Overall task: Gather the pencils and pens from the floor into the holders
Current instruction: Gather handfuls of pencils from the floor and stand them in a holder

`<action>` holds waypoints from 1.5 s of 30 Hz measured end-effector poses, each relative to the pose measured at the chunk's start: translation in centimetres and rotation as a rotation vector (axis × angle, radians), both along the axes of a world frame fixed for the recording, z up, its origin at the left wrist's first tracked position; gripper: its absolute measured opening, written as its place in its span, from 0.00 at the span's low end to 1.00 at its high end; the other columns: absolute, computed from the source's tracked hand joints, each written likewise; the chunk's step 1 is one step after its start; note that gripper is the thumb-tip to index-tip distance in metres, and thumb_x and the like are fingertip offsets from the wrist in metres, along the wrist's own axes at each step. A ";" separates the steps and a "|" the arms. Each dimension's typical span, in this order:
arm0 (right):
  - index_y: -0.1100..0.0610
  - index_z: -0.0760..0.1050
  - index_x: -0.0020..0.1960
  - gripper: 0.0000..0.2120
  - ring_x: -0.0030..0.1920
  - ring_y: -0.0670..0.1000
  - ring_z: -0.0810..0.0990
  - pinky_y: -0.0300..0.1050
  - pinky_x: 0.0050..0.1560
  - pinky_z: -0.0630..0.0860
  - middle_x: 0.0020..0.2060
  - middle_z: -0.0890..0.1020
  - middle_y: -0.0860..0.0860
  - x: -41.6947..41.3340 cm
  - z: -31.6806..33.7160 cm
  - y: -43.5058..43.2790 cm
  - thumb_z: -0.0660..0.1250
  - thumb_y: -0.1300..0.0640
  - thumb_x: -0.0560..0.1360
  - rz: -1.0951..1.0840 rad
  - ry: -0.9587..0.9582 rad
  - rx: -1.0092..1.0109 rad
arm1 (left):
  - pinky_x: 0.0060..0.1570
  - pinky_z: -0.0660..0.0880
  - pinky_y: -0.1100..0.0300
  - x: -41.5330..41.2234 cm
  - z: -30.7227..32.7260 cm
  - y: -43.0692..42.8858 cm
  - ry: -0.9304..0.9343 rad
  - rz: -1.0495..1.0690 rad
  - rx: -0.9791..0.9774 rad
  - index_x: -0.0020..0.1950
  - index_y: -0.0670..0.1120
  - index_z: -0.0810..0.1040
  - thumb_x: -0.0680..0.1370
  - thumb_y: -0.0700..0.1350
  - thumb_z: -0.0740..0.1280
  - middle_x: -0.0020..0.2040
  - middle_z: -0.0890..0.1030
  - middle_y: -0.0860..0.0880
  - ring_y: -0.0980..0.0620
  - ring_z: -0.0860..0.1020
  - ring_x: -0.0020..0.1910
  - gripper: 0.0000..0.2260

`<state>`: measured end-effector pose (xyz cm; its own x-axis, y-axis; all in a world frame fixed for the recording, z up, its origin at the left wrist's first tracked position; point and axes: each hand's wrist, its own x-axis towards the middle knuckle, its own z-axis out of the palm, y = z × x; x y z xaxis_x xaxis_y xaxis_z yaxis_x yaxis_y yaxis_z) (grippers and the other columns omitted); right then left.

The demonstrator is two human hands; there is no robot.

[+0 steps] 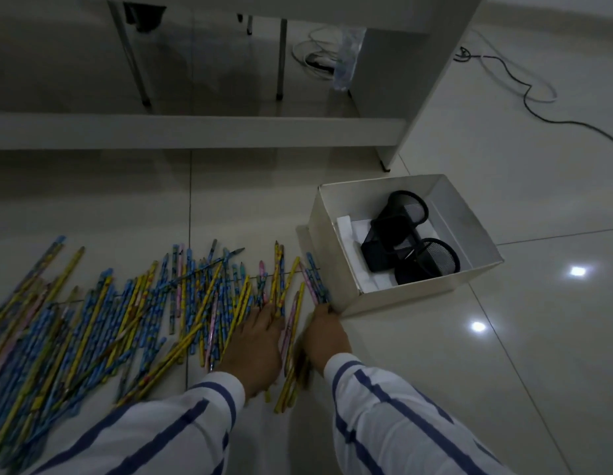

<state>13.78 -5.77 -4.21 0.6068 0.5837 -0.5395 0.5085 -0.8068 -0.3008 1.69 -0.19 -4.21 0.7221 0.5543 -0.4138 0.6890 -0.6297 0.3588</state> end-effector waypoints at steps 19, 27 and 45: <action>0.63 0.61 0.67 0.22 0.57 0.57 0.77 0.44 0.55 0.75 0.60 0.76 0.61 -1.6 -0.8 1.8 0.61 0.66 0.75 -0.296 0.203 0.191 | 0.73 0.57 0.56 -0.3 0.2 1.3 -0.095 -0.014 -0.025 0.76 0.46 0.60 0.77 0.52 0.50 0.75 0.61 0.48 0.48 0.58 0.74 0.27; 0.50 0.59 0.38 0.19 0.35 0.50 0.68 0.46 0.34 0.68 0.34 0.68 0.53 -0.4 2.0 3.0 0.69 0.66 0.66 -0.293 0.450 0.418 | 0.47 0.74 0.57 1.8 2.8 2.3 -0.274 0.277 -0.486 0.56 0.45 0.75 0.76 0.46 0.62 0.51 0.78 0.45 0.46 0.76 0.49 0.10; 0.53 0.60 0.39 0.16 0.30 0.45 0.64 0.30 0.28 0.65 0.32 0.65 0.49 -0.4 3.7 4.5 0.67 0.65 0.74 -0.157 0.443 0.600 | 0.64 0.70 0.55 0.6 4.5 4.0 -0.469 0.604 -0.777 0.74 0.49 0.65 0.81 0.43 0.60 0.71 0.71 0.46 0.49 0.72 0.66 0.21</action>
